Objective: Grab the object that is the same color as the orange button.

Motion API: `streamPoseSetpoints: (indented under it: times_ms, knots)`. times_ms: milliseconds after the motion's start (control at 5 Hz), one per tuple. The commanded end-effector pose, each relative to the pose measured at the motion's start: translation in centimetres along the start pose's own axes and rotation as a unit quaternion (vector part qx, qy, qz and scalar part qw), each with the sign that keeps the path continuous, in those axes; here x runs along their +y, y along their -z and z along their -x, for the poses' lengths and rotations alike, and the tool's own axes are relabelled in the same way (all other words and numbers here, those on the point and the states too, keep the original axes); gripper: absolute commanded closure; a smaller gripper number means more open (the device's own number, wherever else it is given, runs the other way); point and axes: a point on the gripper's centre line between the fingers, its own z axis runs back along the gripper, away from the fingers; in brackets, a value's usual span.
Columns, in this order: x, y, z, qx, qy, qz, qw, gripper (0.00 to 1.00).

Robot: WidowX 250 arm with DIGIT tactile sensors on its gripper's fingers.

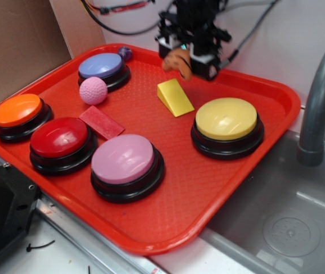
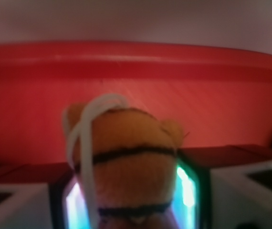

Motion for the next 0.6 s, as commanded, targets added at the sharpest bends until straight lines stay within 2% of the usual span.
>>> streamPoseSetpoints:
  times_ms: [0, 200, 400]
  knots:
    - [4.0, -7.2, 3.3, 0.011, -0.001, 0.033, 0.999, 1.0]
    - [5.8, -8.6, 6.2, 0.016, 0.0, 0.063, 0.998, 1.0]
    - [7.2, -9.8, 8.9, -0.021, -0.041, 0.039, 0.998, 1.0]
